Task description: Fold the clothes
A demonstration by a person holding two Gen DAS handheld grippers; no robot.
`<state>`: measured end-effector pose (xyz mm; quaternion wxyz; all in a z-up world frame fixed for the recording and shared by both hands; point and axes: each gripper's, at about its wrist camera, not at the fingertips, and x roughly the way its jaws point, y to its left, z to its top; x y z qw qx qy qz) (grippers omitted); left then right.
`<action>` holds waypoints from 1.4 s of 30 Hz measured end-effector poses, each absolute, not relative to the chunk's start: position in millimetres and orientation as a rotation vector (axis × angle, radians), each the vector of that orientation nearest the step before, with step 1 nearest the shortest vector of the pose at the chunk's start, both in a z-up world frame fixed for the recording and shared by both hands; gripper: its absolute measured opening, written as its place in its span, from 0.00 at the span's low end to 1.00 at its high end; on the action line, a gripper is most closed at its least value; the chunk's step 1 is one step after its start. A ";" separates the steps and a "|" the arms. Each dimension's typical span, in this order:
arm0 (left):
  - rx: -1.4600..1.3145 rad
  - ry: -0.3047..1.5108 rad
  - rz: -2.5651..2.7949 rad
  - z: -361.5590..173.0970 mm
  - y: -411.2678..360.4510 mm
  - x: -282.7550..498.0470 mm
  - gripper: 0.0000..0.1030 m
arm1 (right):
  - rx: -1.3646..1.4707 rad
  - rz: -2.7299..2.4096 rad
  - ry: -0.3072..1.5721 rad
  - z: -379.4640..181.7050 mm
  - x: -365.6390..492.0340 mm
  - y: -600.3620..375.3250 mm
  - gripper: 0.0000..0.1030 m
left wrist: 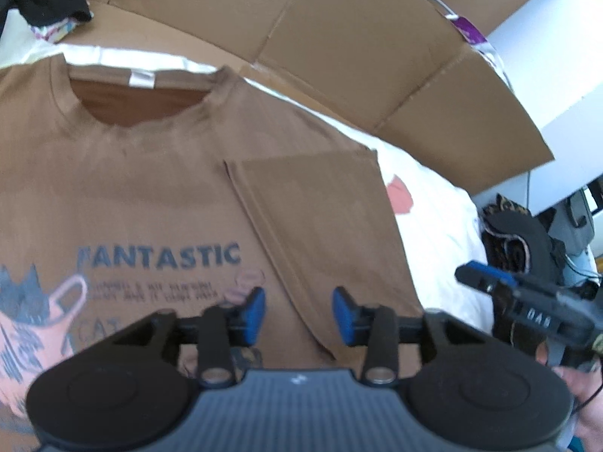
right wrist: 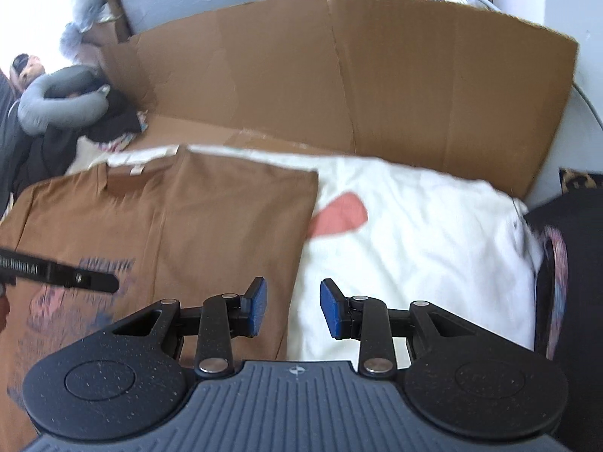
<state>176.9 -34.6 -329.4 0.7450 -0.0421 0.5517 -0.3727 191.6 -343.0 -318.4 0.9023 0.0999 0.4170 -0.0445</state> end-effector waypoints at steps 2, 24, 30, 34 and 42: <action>-0.092 1.223 -0.820 -333.8 -35.8 171.7 0.43 | 0.193 -0.097 0.879 -323.8 181.6 -337.2 0.37; -0.118 1.324 -0.855 -362.1 -51.2 156.8 0.14 | 0.128 -0.150 0.941 -370.0 178.5 -313.7 0.37; -0.120 1.333 -0.869 -361.9 -56.1 152.2 0.01 | 0.174 -0.186 0.934 -369.3 173.3 -323.8 0.30; -0.120 1.338 -0.870 -362.8 -58.6 148.0 0.00 | 0.277 -0.212 0.925 -371.7 170.1 -334.3 0.28; -0.116 1.376 -0.857 -369.8 -59.0 142.5 0.00 | 0.353 -0.254 0.949 -380.3 161.9 -343.5 0.16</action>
